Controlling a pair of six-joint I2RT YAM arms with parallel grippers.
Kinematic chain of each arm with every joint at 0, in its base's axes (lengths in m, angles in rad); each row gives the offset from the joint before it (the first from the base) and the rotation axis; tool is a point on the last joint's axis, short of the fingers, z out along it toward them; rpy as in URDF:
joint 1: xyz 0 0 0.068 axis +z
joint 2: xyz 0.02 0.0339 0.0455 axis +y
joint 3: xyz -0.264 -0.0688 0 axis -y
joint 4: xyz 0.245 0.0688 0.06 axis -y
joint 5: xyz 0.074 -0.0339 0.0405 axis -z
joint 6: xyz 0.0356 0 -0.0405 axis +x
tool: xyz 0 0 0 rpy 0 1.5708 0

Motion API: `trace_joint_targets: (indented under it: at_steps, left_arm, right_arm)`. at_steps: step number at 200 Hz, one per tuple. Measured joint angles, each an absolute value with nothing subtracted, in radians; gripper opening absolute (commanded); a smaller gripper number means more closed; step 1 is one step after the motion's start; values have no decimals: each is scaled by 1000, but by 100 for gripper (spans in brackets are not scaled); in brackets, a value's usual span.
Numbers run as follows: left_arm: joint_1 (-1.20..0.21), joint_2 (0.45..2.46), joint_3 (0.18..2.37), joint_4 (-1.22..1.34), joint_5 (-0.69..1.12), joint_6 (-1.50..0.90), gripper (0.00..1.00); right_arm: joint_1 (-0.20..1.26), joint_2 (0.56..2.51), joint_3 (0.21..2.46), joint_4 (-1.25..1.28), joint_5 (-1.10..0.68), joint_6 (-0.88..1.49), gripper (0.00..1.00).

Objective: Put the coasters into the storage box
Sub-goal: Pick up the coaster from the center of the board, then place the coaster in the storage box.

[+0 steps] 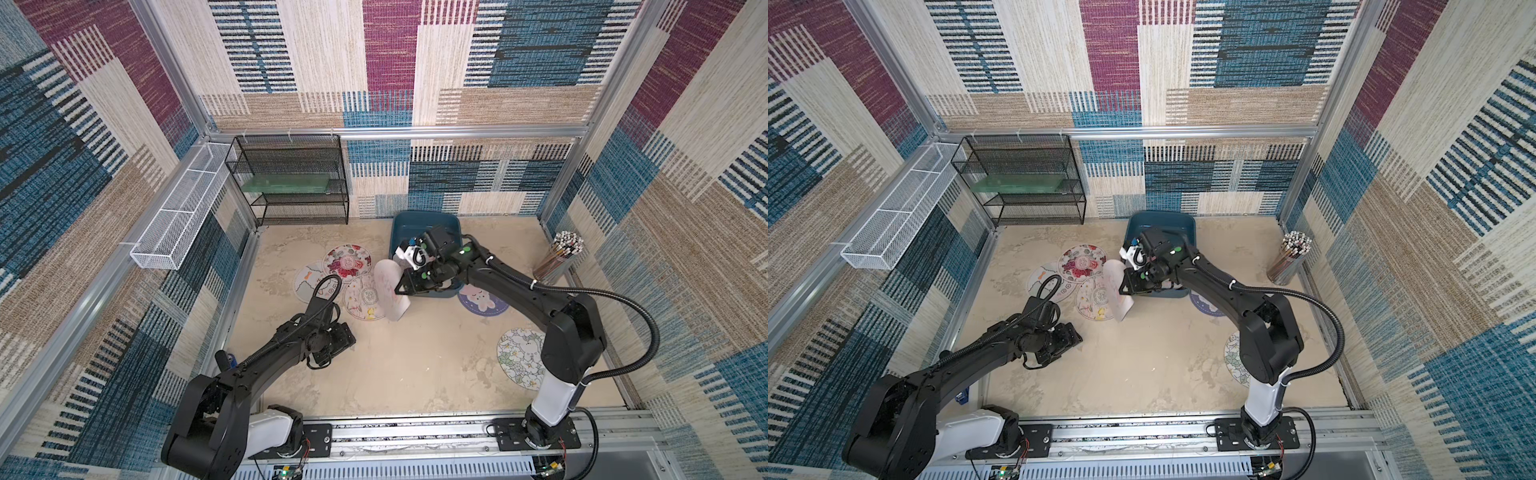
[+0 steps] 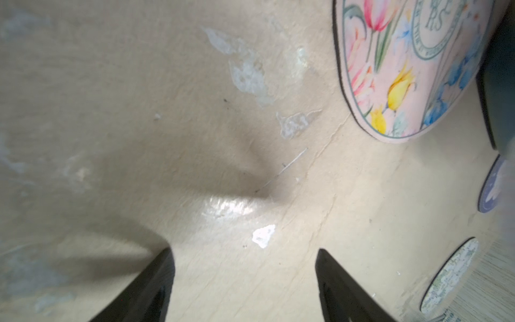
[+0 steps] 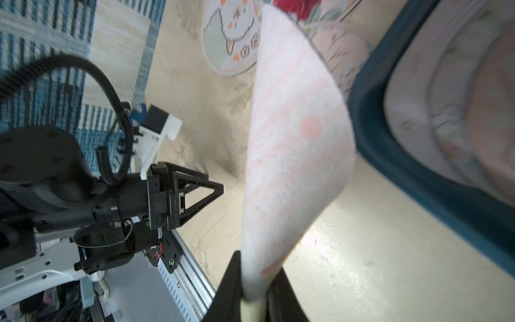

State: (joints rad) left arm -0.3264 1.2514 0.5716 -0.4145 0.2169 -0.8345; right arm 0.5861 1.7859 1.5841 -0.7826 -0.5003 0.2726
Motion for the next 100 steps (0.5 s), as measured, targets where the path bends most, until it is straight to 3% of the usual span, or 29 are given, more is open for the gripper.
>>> trace_joint_targets:
  at_steps: [47, 100]
  left_arm:
    - [-326, 1264, 580, -407, 226, -834, 82]
    - [-326, 1274, 590, -407, 236, -834, 83]
  right_arm:
    - [410, 1861, 1800, -891, -487, 200, 20]
    - [368, 2011, 1929, -901, -488, 186, 20]
